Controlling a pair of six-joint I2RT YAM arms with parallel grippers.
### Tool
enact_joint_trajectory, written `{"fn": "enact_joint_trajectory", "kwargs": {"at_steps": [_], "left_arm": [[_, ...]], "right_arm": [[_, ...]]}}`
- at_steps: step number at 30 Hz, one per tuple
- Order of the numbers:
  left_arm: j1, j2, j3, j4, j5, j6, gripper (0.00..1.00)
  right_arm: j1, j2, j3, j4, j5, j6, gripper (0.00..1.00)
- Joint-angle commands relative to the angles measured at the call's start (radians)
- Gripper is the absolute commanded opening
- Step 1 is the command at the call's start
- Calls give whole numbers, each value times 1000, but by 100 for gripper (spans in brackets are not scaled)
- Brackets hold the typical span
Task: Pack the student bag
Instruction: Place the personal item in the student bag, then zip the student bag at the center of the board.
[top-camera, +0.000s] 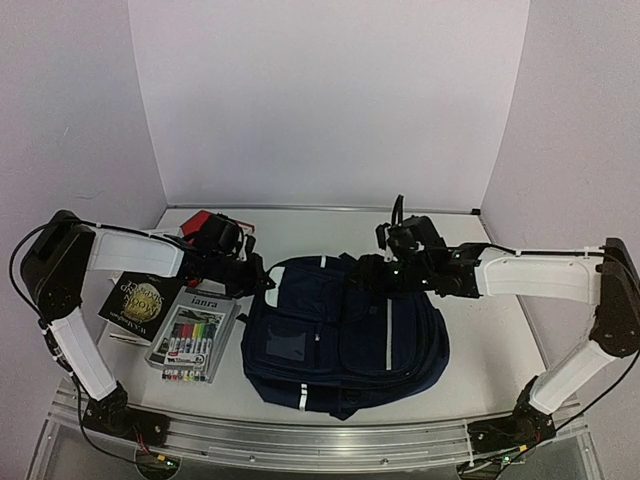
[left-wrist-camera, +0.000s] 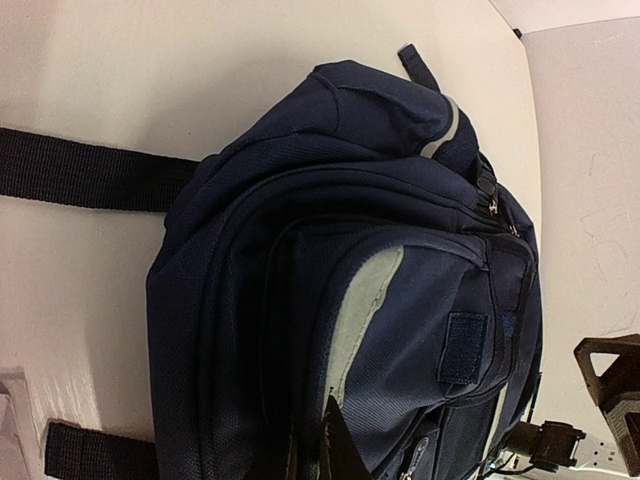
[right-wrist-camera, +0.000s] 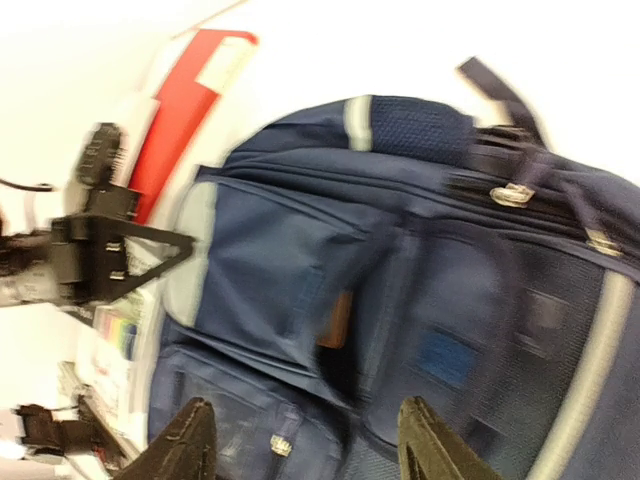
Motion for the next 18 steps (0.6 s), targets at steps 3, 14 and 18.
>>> {"fn": "enact_joint_trajectory", "kwargs": {"at_steps": [3,14,18], "left_arm": [[-27,-74,-25,44,-47,-65,0],[-38,-58,-42,60,-6,-73,0],[-40,-59,-44,60,-7,-73,0]], "right_arm": [[-60,-17,-45,-147,17,-33,62],[-150,55,-97,75,-220,-51,51],[-153,88,-91,98,-232,-46,46]]}}
